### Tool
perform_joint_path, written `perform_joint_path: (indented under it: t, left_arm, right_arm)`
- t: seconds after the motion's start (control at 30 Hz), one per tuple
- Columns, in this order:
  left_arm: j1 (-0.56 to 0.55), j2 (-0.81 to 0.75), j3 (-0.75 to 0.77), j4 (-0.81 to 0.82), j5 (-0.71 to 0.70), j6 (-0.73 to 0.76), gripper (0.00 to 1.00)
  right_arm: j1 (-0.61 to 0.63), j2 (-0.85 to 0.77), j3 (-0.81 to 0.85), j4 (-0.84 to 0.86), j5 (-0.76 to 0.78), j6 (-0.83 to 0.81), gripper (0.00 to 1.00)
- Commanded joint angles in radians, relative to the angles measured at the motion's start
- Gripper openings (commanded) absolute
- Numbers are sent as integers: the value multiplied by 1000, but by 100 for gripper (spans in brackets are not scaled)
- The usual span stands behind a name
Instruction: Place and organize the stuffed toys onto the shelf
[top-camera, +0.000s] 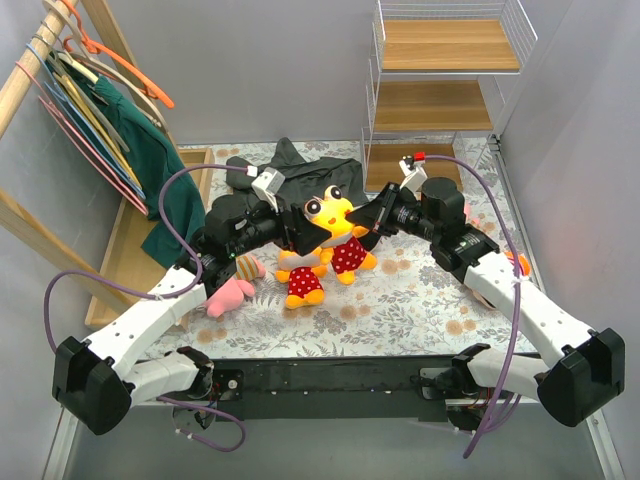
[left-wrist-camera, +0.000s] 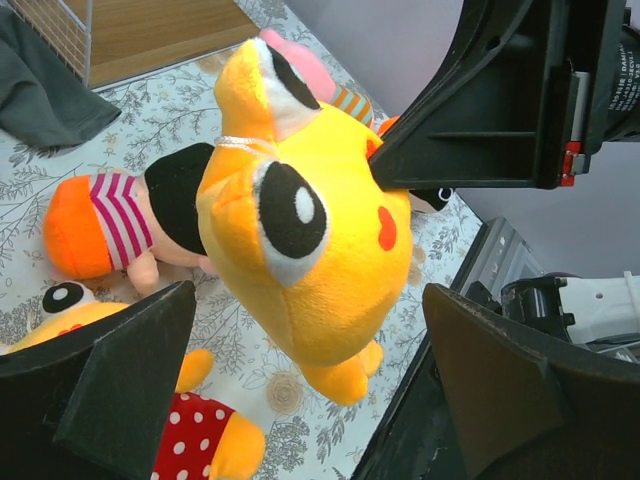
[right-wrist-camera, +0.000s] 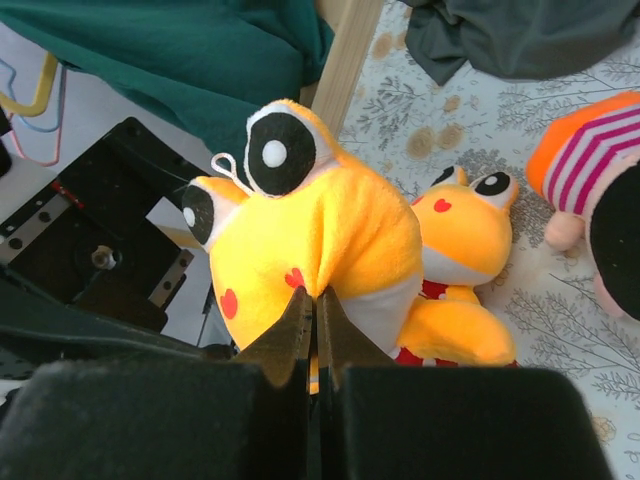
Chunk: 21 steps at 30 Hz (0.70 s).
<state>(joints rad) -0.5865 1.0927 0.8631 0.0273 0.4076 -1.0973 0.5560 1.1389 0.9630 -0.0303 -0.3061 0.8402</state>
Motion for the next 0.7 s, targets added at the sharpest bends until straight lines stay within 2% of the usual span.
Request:
perform_joint_path:
  t: [0.0,0.03,0.17,0.2,0.27,0.3,0.33,0.43,0.53,0.67]
  left_arm:
    - [-4,-5,7,0,-13,7,94]
    - [-4,-5,5,2,-12,8,91]
    - [-4,-7,5,17,29,7,56]
    - [-4,-8,7,22,39,7,36]
    - [-4,-7,7,26,60,5,16]
    - [-3,-7,7,26,56,1,0]
    - [-4,-5,11,23,50,-7,0]
    - [-3,-17,11,22,51,-15,0]
    - [-3,-36,13,26,37,-33,0]
    - [-3,-39,16,39,37,-70,0]
  right_arm:
    - [12,-28,-17,156,-63,40,1]
    - [13,-30,-23,168,-70,42,1]
    - [18,-31,-46,196,-91,25,1]
    - [18,-31,-55,198,-102,13,1]
    - [18,-37,-63,199,-111,-25,1]
    - [18,-41,-66,196,-123,-100,8]
    - [18,-50,-63,190,-126,-143,25]
    - [16,-82,-60,141,-134,-376,52]
    - [18,-140,-93,132,-116,-578,60]
    - [18,-228,-217,181,-76,-749,61]
